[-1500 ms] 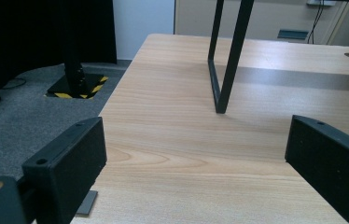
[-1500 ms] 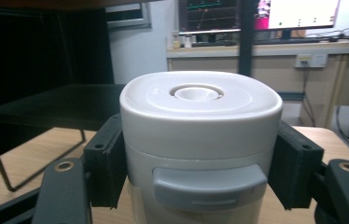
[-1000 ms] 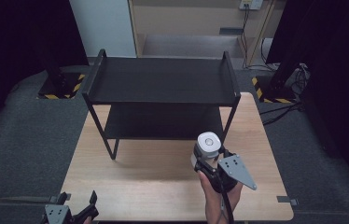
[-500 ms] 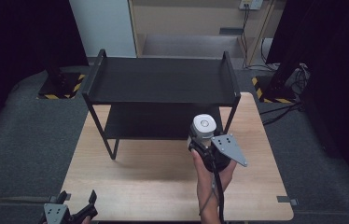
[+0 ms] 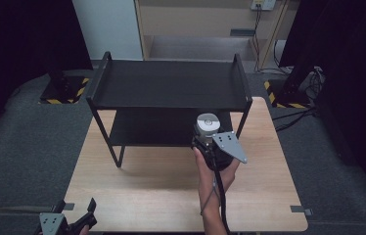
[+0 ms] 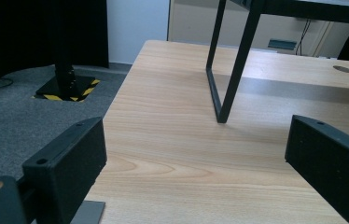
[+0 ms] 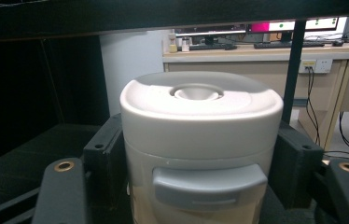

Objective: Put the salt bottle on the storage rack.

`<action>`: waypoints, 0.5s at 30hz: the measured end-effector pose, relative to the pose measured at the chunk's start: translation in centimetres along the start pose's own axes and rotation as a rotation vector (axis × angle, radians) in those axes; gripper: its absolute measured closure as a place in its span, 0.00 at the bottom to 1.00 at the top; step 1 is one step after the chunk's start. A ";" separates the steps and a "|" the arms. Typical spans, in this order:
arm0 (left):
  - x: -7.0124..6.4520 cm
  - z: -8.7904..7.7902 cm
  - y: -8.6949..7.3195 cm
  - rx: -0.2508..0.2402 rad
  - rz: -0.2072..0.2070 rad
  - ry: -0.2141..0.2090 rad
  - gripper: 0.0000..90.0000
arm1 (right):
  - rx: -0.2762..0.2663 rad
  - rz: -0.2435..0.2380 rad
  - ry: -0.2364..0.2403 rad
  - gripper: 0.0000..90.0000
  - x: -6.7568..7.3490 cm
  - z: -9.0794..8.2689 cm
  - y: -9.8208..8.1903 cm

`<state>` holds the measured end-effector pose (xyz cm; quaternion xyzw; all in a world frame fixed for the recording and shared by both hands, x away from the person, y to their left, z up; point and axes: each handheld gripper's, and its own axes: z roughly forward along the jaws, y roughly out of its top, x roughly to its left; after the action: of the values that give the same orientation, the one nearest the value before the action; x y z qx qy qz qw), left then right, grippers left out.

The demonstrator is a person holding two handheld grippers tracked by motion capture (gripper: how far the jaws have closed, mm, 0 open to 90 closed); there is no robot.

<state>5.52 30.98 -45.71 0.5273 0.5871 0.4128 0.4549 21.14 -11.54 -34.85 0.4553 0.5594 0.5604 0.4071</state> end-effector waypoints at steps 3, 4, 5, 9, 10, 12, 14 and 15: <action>0.2 0.0 -0.1 0.000 -0.004 0.003 0.05 | 0.007 -0.010 -0.008 0.35 0.4 0.5 0.1; 0.3 0.0 -0.1 0.000 -0.005 0.004 0.05 | 0.010 -0.013 -0.010 0.35 0.4 0.6 0.2; 0.4 0.0 -0.1 0.001 -0.007 0.004 0.05 | 0.012 -0.012 -0.012 0.35 0.5 0.8 0.2; 0.8 0.2 -0.1 0.002 -0.010 0.007 0.05 | 0.018 -0.019 -0.018 0.35 0.7 1.4 0.3; 0.9 0.2 -0.1 0.000 -0.013 0.009 0.05 | 0.020 -0.018 -0.020 0.35 0.7 1.7 0.3; 0.9 0.2 -0.1 -0.001 -0.015 0.010 0.05 | 0.025 -0.018 -0.021 0.35 0.8 2.1 0.5; 1.2 0.2 -0.1 -0.002 -0.017 0.012 0.05 | 0.030 -0.015 -0.021 0.35 0.8 2.6 0.6; 1.2 0.2 -0.1 -0.002 -0.017 0.012 0.05 | 0.030 -0.015 -0.021 0.35 0.8 2.6 0.6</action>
<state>5.69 32.17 -45.98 0.5193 0.5938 0.4127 0.4554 23.48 -10.16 -34.29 0.4630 0.5666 0.5443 0.4102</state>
